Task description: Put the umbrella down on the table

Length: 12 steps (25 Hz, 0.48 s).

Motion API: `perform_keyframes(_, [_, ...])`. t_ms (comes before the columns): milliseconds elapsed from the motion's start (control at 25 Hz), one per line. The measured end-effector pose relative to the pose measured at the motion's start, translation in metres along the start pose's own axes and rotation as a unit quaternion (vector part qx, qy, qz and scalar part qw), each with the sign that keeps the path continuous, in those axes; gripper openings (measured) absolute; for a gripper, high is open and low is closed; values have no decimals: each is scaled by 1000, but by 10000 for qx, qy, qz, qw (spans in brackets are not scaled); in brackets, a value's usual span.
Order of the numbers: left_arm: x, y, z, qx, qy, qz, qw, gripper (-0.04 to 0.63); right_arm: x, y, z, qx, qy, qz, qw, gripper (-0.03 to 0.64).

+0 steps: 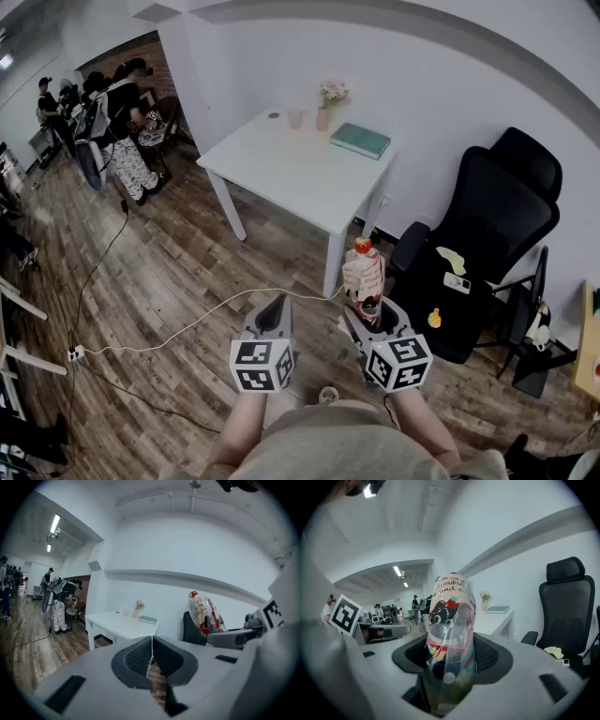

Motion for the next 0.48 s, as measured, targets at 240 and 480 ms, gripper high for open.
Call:
perform_keyframes(240, [-41, -21, 7, -236, 39, -9, 9997, 9, -27, -6, -21, -151, 87, 10, 9998, 261])
perform_keyframes(480, [-51, -23, 8, -310, 62, 57, 9995, 9, -35, -7, -31, -164, 137, 63, 9998, 260])
Point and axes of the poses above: the fingertips, and each gripper's own axes: x forward along the fingers, z to its right, y out of its top, the point moved 4 cm from there along -x, backward along the fingers, and after that the axes turned 4 degrees about y, right-handed, at the moved point
